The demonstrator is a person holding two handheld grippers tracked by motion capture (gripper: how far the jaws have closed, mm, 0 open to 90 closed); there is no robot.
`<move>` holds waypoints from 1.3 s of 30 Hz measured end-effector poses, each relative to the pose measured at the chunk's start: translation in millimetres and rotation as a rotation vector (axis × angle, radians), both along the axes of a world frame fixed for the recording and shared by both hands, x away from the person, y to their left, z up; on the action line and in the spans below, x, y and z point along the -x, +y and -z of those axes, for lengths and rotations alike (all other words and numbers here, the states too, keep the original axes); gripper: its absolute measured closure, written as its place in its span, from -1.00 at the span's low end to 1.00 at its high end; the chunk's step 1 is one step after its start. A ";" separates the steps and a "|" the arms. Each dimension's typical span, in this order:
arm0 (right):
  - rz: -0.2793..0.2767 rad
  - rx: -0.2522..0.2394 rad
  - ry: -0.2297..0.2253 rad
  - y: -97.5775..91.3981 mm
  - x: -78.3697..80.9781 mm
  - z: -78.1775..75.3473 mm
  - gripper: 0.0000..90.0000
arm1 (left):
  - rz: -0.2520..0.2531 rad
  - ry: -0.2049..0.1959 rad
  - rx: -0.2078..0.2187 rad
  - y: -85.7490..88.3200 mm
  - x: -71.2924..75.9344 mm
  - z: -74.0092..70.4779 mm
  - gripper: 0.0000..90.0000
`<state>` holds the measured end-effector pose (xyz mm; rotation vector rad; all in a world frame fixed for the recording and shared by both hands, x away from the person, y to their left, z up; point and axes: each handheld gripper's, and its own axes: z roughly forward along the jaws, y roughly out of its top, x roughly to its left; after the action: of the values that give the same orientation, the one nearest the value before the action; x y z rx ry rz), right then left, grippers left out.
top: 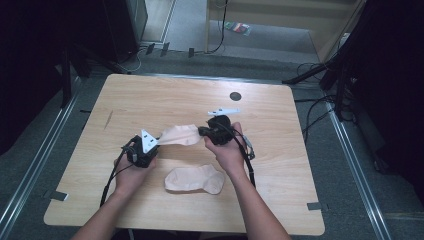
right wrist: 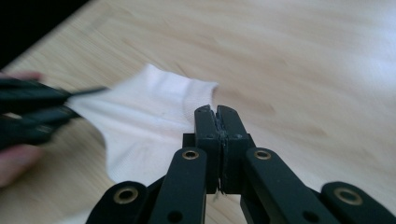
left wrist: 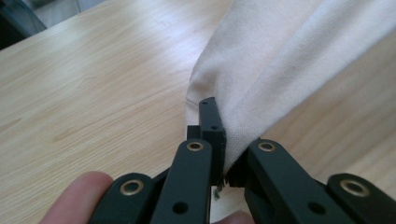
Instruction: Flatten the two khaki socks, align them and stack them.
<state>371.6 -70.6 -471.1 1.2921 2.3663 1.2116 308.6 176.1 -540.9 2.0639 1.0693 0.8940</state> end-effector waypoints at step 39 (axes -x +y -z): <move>0.157 0.032 -0.027 -69.6 -3.5 53.1 0.23 | -0.023 0.184 0.443 4.3 -43.8 -3.9 0.29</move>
<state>375.2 -140.2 -524.2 1.4122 2.2100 1.1327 352.5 180.4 -537.0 1.7839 1.2601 0.4298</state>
